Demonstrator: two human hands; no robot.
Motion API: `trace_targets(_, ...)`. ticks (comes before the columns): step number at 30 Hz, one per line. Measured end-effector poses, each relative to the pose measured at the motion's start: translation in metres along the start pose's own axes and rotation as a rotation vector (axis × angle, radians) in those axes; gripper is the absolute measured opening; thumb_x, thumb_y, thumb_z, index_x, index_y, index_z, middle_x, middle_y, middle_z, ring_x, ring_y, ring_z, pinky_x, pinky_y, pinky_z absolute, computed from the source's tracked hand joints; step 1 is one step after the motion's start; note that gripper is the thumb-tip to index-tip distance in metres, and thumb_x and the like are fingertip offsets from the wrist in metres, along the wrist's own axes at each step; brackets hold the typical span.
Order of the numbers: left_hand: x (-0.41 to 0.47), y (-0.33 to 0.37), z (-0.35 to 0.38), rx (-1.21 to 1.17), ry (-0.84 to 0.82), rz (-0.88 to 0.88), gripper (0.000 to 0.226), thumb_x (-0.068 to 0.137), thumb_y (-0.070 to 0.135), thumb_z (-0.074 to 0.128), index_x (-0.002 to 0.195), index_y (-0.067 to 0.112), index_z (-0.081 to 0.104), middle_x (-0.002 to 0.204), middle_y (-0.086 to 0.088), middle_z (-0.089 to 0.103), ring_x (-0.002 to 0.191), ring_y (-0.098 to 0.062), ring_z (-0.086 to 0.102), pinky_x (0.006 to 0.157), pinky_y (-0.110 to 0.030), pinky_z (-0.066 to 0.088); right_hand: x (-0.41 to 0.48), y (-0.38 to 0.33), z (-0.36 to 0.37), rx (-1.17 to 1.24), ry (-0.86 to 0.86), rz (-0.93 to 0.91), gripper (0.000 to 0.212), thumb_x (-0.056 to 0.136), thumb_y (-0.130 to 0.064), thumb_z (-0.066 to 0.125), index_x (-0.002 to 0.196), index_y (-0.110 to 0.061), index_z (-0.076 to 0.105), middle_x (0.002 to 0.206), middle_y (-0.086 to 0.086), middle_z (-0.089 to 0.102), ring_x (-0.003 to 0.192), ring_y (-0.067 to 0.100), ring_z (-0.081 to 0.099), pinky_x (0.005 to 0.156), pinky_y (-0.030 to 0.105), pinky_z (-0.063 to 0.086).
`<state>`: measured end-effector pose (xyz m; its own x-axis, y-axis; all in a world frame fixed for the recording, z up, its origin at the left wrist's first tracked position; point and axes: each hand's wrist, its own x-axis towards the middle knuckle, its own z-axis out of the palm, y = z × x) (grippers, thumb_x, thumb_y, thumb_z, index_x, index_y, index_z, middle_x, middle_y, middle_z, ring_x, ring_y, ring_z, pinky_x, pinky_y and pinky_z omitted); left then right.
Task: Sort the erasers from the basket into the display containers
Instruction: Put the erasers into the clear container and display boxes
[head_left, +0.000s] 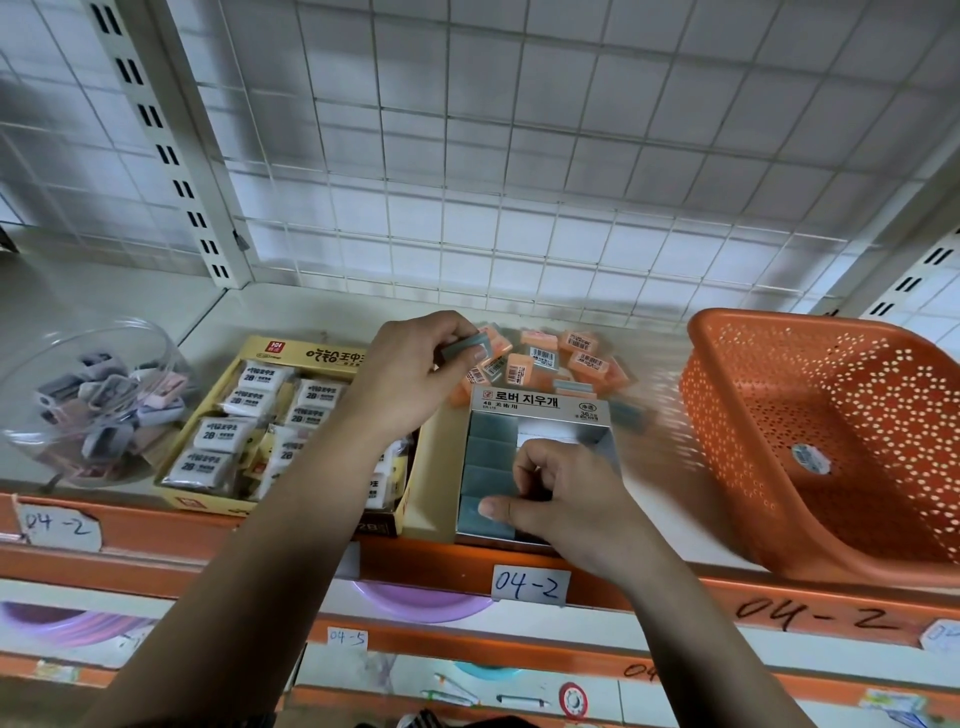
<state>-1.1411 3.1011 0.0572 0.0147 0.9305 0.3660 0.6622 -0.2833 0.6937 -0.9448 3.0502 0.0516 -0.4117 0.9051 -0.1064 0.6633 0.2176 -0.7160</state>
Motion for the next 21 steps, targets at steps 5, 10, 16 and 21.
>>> trace_targets(5, -0.001, 0.002, 0.001, -0.036, -0.029, -0.024, 0.007, 0.089, 0.022, 0.068, 0.095, 0.018, 0.069, 0.088, 0.01, 0.072, 0.084, -0.006, 0.067, 0.076, -0.025, 0.05, 0.001, 0.009, -0.002, 0.035, 0.009, -0.05, 0.022, 0.081, -0.038, 0.074, 0.074, -0.024, 0.059, 0.07, -0.007, 0.062, 0.067, 0.004, 0.058, 0.062, 0.024, 0.048)
trace_targets(10, 0.0, 0.003, 0.0, -0.177, -0.066, -0.063, 0.004, 0.088, 0.021, 0.071, 0.089, 0.024, 0.068, 0.094, 0.011, 0.074, 0.098, -0.006, 0.068, 0.088, -0.024, 0.05, 0.007, 0.03, -0.026, -0.029, 0.39, -0.243, 0.008, 0.084, -0.015, 0.072, 0.084, -0.022, 0.067, 0.082, -0.017, 0.065, 0.081, -0.002, 0.06, 0.068, 0.013, 0.046)
trace_targets(16, 0.003, 0.014, -0.002, -0.339, -0.171, -0.098, 0.006, 0.086, 0.017, 0.071, 0.087, 0.023, 0.071, 0.089, 0.016, 0.074, 0.086, 0.001, 0.069, 0.075, -0.012, 0.046, 0.025, 0.069, -0.033, -0.214, 0.633, -0.276, 0.014, 0.077, 0.002, 0.072, 0.085, -0.009, 0.068, 0.092, 0.003, 0.062, 0.082, 0.014, 0.058, 0.078, 0.028, 0.052)
trace_targets(21, 0.004, 0.029, -0.005, -0.489, -0.333, -0.182, 0.007, 0.09, 0.011, 0.065, 0.094, 0.012, 0.07, 0.086, 0.002, 0.075, 0.066, -0.017, 0.07, 0.052, -0.016, 0.044, 0.029, 0.081, -0.027, -0.089, 0.623, -0.258, 0.015, 0.079, 0.006, 0.069, 0.087, -0.007, 0.068, 0.09, 0.006, 0.062, 0.08, 0.011, 0.055, 0.076, 0.003, 0.039)
